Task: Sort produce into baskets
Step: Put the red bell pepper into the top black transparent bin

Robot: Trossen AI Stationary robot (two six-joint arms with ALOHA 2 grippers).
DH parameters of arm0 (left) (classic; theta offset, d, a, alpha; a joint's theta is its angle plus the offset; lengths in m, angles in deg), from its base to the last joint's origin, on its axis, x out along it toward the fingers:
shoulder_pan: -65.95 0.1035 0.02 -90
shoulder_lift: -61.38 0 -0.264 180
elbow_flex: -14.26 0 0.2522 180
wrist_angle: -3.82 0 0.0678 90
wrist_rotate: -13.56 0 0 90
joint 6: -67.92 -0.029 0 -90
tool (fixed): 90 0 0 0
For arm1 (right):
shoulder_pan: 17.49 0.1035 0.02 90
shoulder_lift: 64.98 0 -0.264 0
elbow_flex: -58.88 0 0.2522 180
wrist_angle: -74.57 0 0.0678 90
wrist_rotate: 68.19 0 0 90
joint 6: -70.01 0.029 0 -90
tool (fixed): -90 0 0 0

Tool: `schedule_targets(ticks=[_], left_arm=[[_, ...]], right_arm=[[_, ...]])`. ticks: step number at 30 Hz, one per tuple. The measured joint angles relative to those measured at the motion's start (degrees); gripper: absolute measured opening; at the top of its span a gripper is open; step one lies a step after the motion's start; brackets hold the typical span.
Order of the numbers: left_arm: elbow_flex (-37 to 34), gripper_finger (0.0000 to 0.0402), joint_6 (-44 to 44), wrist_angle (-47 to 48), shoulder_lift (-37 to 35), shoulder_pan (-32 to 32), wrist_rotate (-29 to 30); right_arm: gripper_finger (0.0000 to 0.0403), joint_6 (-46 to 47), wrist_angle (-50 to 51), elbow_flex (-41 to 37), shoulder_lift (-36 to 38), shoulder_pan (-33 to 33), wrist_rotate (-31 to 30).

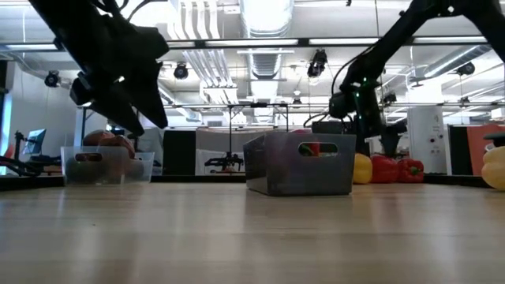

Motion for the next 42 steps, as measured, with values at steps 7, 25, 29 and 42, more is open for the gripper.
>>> schedule_targets(ticks=[7, 25, 29, 42], left_arm=[[0.98, 0.0323, -3.97, -0.32, -0.04, 1.73, 0.35], [4.00, 0.0323, -10.23, 7.55, -1.46, -0.25, -3.09], [3.74, 0.0323, -10.73, 5.53, -0.74, -2.45, -3.08], [3.67, 0.0323, -7.81, -2.81, 3.27, -9.77, -2.02]], right_arm=[[0.0343, 1.01, -0.59, 0.02, -2.86, 0.22, 4.56], [0.0299, 3.89, -3.15, -3.85, 26.19, 26.47, -2.06], [0.0303, 12.44, -8.42, -8.77, 32.70, 41.16, -1.89], [0.0323, 29.65, -36.48, -19.73, 24.64, 64.91, -8.59]])
